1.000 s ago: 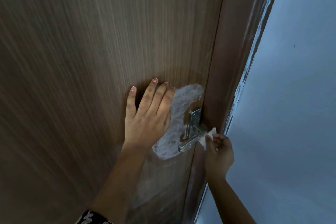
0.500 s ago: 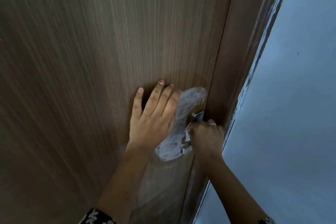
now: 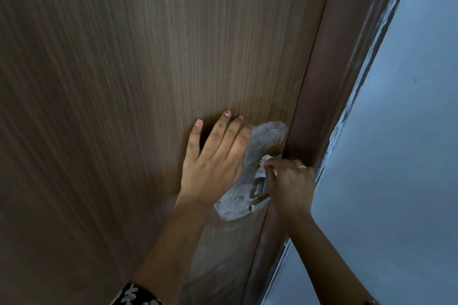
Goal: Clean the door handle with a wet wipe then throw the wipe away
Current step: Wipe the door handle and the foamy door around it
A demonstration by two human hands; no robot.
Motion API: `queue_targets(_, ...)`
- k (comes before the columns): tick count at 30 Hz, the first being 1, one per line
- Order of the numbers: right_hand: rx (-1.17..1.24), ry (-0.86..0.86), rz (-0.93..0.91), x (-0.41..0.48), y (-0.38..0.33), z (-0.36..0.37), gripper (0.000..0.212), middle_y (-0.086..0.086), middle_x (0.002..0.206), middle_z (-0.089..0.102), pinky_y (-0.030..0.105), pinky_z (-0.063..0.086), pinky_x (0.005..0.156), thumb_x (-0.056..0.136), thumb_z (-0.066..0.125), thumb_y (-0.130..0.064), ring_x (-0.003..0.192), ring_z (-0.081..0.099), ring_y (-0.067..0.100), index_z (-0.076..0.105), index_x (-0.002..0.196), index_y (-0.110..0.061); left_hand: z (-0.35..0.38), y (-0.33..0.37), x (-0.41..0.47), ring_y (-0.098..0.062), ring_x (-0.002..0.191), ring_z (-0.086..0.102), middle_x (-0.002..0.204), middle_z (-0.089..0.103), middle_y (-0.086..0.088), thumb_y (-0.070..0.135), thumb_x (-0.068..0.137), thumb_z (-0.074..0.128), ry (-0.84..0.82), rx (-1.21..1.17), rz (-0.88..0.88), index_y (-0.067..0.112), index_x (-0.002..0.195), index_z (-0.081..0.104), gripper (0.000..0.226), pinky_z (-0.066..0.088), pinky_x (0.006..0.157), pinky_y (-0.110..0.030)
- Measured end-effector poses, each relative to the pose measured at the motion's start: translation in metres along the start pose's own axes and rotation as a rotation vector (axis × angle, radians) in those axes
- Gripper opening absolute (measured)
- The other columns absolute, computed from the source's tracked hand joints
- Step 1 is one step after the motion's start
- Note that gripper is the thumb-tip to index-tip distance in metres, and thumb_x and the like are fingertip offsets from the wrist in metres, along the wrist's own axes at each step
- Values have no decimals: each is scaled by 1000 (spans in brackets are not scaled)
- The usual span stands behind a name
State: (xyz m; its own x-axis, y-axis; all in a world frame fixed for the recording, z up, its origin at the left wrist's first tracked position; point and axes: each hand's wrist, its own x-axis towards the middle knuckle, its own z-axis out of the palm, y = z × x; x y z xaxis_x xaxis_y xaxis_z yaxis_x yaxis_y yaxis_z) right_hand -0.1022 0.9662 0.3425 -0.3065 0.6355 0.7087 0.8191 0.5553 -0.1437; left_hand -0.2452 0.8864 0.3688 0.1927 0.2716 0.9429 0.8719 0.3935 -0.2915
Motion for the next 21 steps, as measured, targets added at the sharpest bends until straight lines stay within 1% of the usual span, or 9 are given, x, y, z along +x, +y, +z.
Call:
queue_targets(2, -39, -44, 2, 2, -1, 0, 2, -1, 66, 72, 28, 40, 63, 77, 73, -24, 65, 64, 20, 74, 78, -25, 0, 0, 0, -17, 132, 43, 129, 63, 3, 28, 97, 45, 3, 5, 1, 20, 131, 53, 36, 13, 117, -47)
queue_targets(5, -139, -264, 44, -1, -2, 10, 9, -4, 77, 71, 29, 34, 69, 83, 63, -31, 78, 62, 17, 72, 86, -30, 0, -1, 0, -17, 131, 43, 129, 63, 3, 28, 98, 43, 3, 4, -1, 20, 131, 53, 36, 12, 117, -47)
queue_targets(7, -162, -339, 60, 4, -5, 15, 13, -1, 81, 71, 30, 35, 72, 85, 60, -34, 83, 63, 18, 69, 85, -25, -1, -1, 1, -17, 132, 43, 130, 62, 3, 28, 98, 43, 3, 7, -2, 20, 131, 53, 36, 13, 117, -47)
queue_targets(9, -184, -350, 42, 8, -6, 17, 13, 1, 79, 70, 30, 32, 69, 83, 62, -33, 80, 64, 19, 67, 82, -21, -1, -1, 1, -17, 132, 43, 130, 62, 3, 28, 98, 43, -1, 6, 1, 20, 131, 53, 36, 14, 116, -48)
queue_targets(12, -133, -314, 30, 2, -6, 13, 11, 1, 72, 70, 29, 29, 66, 82, 63, -31, 74, 62, 20, 71, 79, -24, 0, -1, 1, -18, 131, 44, 130, 63, 2, 28, 97, 44, -1, 6, 10, 19, 131, 53, 37, 14, 116, -48)
queue_targets(14, -79, -211, 1, -1, -3, 8, 1, 3, 60, 68, 28, 35, 61, 73, 74, -24, 63, 60, 23, 74, 73, -24, 1, -1, 1, -18, 131, 44, 129, 63, 2, 28, 97, 44, 1, -2, 8, 19, 131, 53, 36, 15, 116, -48)
queue_targets(16, -9, -79, -13, 2, -1, 0, 5, 3, 56, 68, 27, 38, 57, 69, 79, -19, 57, 60, 24, 74, 70, -22, 1, -1, 1, -18, 131, 44, 129, 63, 2, 28, 97, 45, 5, -6, 3, 19, 131, 53, 36, 16, 115, -48)
queue_targets(19, 95, 57, -26, 16, -1, -8, 2, 2, 66, 72, 21, 34, 57, 74, 75, -18, 58, 62, 21, 73, 74, -19, 1, -1, 1, -18, 131, 44, 129, 63, 2, 28, 97, 45, 6, -6, -1, 19, 131, 53, 36, 18, 115, -49)
queue_targets(21, 177, 7, 25, 28, 3, -10, 5, 1, 79, 74, 19, 39, 57, 81, 69, -20, 65, 66, 19, 73, 83, -19, 0, -2, 1, -18, 131, 44, 130, 63, 2, 28, 96, 47, 2, -3, 4, 19, 132, 53, 38, 20, 114, -49)
